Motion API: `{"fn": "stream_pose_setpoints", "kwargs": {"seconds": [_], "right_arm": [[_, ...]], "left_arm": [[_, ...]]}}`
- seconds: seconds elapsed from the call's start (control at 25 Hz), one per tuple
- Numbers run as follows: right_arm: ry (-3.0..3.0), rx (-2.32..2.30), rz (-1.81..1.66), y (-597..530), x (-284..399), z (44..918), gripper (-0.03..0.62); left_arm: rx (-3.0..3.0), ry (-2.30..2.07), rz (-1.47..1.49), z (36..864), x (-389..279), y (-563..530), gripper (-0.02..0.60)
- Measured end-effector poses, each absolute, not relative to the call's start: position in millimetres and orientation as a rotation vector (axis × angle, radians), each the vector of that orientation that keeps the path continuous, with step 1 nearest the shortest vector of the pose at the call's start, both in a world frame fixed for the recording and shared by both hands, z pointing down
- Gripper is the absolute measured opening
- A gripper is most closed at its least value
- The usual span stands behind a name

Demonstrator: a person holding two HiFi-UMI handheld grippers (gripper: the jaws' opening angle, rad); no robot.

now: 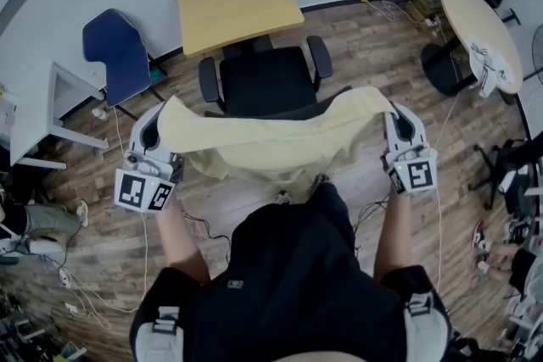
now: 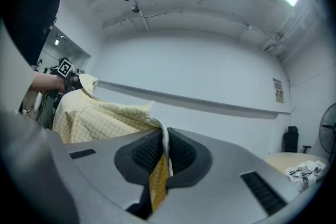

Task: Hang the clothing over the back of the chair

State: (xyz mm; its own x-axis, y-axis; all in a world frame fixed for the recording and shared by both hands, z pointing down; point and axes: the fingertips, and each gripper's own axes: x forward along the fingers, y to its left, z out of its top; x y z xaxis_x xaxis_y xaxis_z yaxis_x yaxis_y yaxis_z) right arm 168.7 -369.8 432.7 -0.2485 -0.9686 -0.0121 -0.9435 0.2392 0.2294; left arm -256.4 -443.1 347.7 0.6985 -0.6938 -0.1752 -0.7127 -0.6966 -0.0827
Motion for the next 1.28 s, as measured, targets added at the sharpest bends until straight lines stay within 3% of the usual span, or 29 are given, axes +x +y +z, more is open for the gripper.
{"fn": "stream_pose_setpoints", "kwargs": {"seconds": [1.28], "right_arm": [[-2.499,1.561,-0.077,-468,168,492,0.003]], "left_arm": [[-2.770,1.328,-0.157,423,-241,-496,0.006]]}}
